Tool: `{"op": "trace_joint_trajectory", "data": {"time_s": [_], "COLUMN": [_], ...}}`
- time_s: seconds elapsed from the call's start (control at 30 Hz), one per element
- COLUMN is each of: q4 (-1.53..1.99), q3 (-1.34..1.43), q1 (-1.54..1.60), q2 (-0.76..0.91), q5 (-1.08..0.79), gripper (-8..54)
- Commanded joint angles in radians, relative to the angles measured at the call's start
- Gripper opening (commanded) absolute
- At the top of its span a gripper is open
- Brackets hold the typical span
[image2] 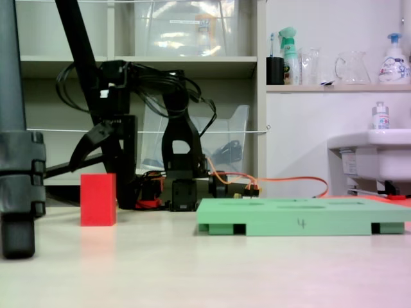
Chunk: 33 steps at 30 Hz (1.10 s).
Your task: Put the square block into the corresponding hole
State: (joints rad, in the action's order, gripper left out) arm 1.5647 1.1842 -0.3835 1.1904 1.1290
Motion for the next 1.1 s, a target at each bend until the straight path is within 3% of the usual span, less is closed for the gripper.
{"op": "trace_joint_trajectory", "data": {"time_s": [0.0,0.17,0.37,0.53,0.63,0.7,0.77,0.97,1.07], "q4": [-0.052,-0.063,-0.038,-0.002,0.029,0.067,0.097,0.143,0.146], "q3": [-0.029,-0.029,0.020,0.034,0.054,0.055,0.057,0.057,0.057], "q1": [-0.017,-0.011,0.003,0.008,0.005,0.002,0.005,0.003,0.052], "q2": [0.023,-0.029,-0.060,-0.075,-0.061,-0.026,0.029,0.244,0.405], "q5": [0.034,0.051,0.081,0.078,0.074,0.074,0.077,0.121,0.218], "gripper": [52.1,51.8,35.4,32.8,25.8,20.7,19.6,4.8,4.3]}}
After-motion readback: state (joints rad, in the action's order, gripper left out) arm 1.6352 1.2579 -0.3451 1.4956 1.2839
